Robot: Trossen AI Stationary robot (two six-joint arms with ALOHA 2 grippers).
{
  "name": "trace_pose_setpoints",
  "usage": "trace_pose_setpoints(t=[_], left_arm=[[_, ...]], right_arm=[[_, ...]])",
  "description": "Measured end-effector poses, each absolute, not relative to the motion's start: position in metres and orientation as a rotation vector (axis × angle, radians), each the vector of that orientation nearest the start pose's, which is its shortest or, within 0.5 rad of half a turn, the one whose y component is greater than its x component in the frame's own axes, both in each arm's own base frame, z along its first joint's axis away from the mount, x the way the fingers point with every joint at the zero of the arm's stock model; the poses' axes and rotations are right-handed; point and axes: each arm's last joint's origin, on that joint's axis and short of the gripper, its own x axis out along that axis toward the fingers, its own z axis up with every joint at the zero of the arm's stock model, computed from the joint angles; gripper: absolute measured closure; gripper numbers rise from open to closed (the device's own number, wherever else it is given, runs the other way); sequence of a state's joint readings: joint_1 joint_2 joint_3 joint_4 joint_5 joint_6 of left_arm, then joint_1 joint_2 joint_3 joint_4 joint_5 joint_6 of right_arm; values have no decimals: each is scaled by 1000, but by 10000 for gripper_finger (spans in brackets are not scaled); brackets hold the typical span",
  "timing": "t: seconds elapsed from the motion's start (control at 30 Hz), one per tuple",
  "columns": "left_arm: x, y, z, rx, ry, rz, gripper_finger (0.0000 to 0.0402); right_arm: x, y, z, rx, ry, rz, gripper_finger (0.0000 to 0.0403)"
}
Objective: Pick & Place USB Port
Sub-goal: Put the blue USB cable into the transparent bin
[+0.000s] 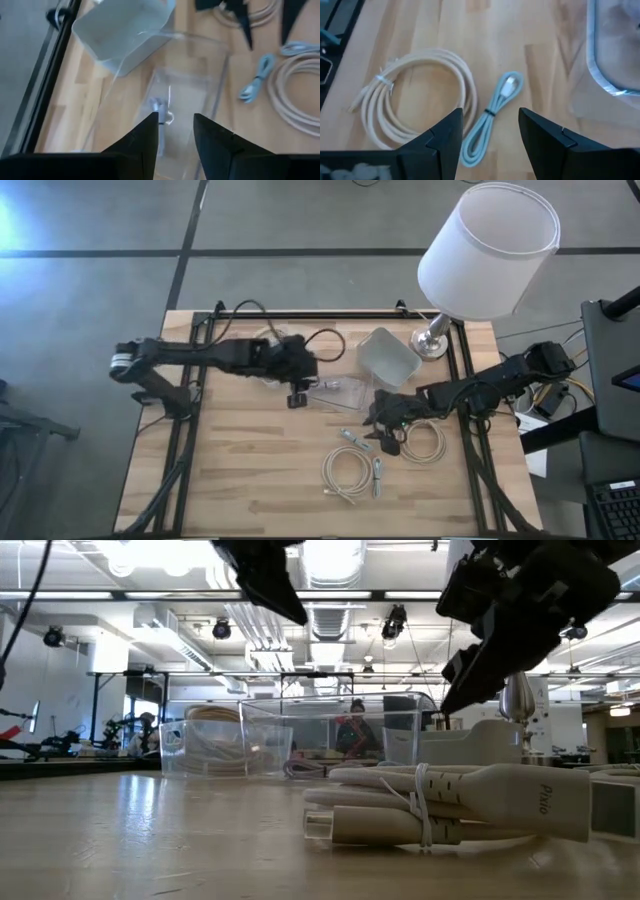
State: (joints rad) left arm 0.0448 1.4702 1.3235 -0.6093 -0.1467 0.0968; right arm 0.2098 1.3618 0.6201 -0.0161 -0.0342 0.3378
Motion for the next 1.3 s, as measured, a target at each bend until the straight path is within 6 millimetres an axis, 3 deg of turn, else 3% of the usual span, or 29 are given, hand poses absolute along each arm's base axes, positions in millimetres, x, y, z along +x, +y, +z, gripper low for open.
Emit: trace_pose_setpoints(t=[0.23, 0.53, 0.87, 1.3], left_arm=[[289, -3, 311, 140, 604, 90, 276], [266, -5, 294, 139, 540, 88, 275], [262, -4, 297, 125, 524, 102, 276], [262, -4, 297, 130, 524, 100, 276]], right_arm=[[261, 61, 155, 265, 805, 92, 214], [279, 66, 129, 288, 880, 67, 228], [306, 72, 117, 280, 937, 50, 253], [311, 78, 115, 253, 1021, 8, 312]])
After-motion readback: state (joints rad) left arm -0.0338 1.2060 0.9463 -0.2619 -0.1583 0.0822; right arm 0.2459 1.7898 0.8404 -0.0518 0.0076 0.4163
